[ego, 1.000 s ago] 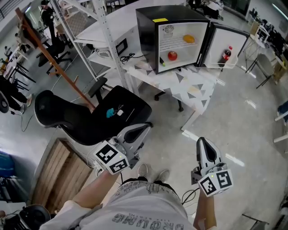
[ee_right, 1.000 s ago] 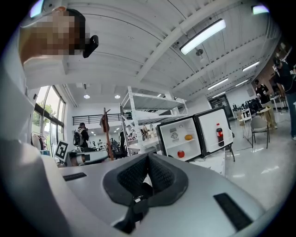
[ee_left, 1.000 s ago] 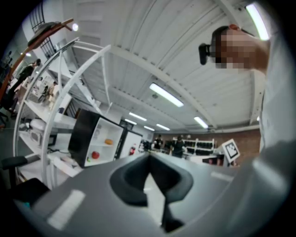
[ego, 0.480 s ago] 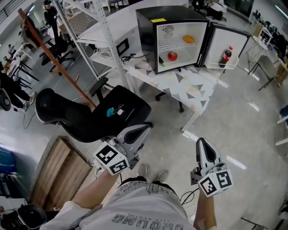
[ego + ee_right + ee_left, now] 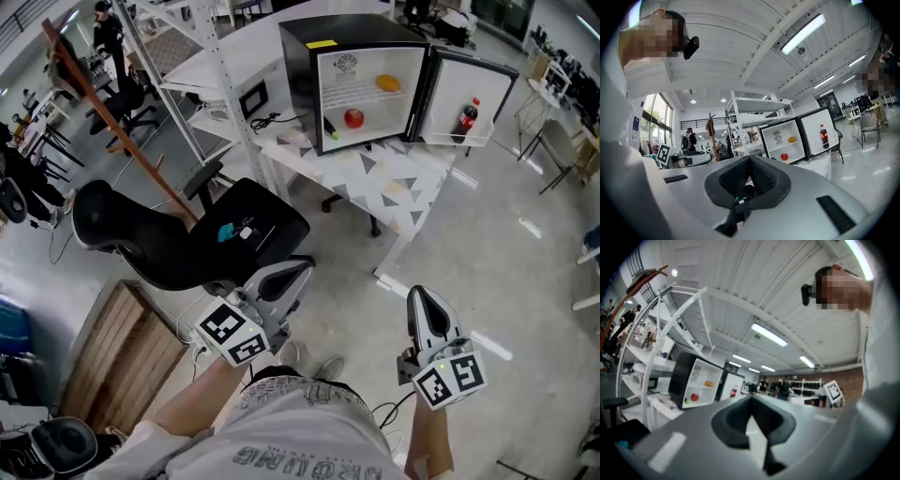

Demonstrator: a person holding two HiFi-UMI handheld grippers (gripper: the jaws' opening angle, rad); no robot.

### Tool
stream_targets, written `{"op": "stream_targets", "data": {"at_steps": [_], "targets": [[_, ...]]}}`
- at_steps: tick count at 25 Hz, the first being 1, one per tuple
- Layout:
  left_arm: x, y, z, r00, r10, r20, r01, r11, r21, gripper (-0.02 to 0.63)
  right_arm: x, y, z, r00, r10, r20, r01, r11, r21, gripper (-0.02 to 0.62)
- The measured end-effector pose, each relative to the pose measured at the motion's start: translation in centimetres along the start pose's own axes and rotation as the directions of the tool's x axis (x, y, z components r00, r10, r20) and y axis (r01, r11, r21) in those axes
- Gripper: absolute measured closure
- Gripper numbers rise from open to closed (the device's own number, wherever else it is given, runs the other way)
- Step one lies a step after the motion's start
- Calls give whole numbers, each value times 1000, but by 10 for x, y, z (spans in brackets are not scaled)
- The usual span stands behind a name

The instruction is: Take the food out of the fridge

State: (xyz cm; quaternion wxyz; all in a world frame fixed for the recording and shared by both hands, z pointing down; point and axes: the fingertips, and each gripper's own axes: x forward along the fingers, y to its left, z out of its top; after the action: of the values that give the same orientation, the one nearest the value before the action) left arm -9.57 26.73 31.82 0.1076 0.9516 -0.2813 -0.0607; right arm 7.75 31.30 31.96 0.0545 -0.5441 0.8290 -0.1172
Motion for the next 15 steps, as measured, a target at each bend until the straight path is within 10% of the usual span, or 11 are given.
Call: {"op": "stream_targets", "data": {"at_steps": [15], "targets": [[16,-4,-6,1000,13,5,-13,1000,-3,601,-1,-19,3,1000,9,-4,-9,1000,-16,594]]}}
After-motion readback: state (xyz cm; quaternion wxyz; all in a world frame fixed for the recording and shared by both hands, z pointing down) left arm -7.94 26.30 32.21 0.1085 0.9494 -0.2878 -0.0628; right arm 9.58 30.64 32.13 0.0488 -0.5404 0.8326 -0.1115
